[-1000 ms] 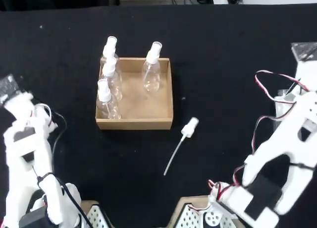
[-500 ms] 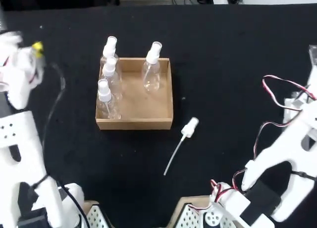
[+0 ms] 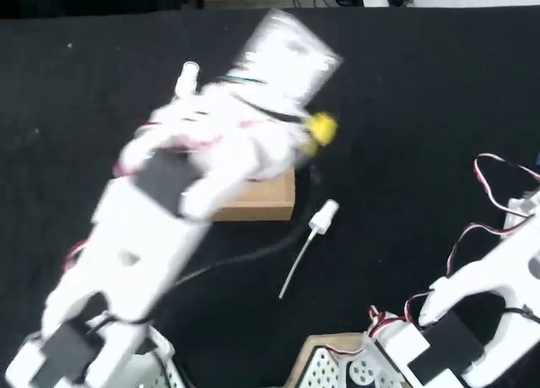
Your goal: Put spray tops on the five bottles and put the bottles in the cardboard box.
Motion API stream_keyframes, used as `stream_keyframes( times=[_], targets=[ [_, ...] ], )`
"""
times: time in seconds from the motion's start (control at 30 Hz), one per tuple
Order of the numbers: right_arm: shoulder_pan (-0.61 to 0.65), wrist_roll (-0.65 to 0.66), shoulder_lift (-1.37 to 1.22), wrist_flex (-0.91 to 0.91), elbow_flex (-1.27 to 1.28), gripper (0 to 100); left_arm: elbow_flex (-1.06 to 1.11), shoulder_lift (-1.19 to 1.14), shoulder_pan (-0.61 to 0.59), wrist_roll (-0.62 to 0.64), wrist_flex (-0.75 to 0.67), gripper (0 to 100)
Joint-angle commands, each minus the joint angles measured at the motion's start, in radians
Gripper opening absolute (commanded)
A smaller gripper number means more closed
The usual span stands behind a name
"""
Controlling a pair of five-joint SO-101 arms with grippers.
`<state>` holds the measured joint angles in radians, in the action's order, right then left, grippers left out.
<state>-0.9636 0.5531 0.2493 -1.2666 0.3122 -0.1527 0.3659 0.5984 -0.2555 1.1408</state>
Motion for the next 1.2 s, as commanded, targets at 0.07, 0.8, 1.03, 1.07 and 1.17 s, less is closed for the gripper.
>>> stream_keyframes(
  times=[0.07, 0.8, 1.03, 1.07, 1.17],
  targets=[
    [-0.068, 0.002, 0.062, 0.092, 0.016, 1.1, 0.114, -0.308, 0.085, 0.184, -0.233, 19],
    [-0.071, 0.051, 0.054, 0.155, 0.044, 1.1, 0.274, -0.657, 0.147, 0.348, -0.388, 22],
    [-0.069, 0.051, 0.054, 0.153, 0.044, 1.1, 0.28, -0.681, 0.14, 0.348, -0.384, 22],
    [-0.069, 0.051, 0.054, 0.152, 0.044, 1.1, 0.288, -0.683, 0.14, 0.348, -0.384, 22],
    [-0.069, 0.051, 0.054, 0.152, 0.044, 1.1, 0.306, -0.683, 0.147, 0.348, -0.385, 22]
  ],
)
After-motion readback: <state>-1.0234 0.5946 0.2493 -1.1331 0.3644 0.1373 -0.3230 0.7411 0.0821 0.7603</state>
